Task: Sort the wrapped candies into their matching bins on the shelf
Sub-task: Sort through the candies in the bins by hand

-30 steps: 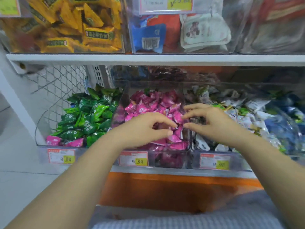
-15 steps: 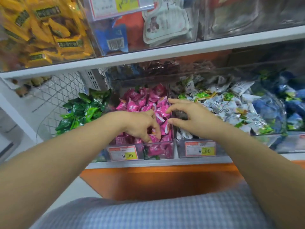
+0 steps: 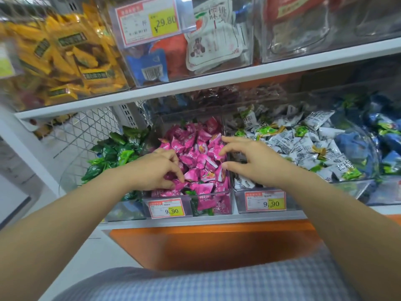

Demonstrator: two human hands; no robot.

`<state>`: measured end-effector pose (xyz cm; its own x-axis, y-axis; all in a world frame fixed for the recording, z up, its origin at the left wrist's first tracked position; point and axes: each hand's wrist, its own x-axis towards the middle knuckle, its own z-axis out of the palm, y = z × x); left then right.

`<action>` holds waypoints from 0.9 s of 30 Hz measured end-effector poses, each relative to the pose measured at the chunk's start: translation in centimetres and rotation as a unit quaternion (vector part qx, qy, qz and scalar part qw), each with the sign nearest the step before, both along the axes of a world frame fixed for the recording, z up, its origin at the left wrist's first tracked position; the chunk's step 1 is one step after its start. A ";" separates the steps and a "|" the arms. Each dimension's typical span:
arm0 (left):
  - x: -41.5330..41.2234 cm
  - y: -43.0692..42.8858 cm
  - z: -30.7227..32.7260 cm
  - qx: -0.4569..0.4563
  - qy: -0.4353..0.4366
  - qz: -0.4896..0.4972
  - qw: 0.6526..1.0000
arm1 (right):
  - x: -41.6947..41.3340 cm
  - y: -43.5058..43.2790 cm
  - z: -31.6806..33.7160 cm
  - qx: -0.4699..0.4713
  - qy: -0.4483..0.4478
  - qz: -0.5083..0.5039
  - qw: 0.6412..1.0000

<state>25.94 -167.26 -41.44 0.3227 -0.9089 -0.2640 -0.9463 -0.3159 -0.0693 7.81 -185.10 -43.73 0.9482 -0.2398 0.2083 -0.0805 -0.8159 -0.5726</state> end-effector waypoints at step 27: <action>-4.7 -3.0 0.0 0.007 0.326 0.157 0.932 | 0.2 0.0 0.2 0.024 -0.005 -0.002 1.000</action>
<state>21.21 -170.30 -41.40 0.3390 -0.7916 -0.5083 -0.6495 -0.5878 0.4823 8.02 -185.09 -43.55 0.9455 -0.2525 0.2055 -0.0774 -0.7875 -0.6114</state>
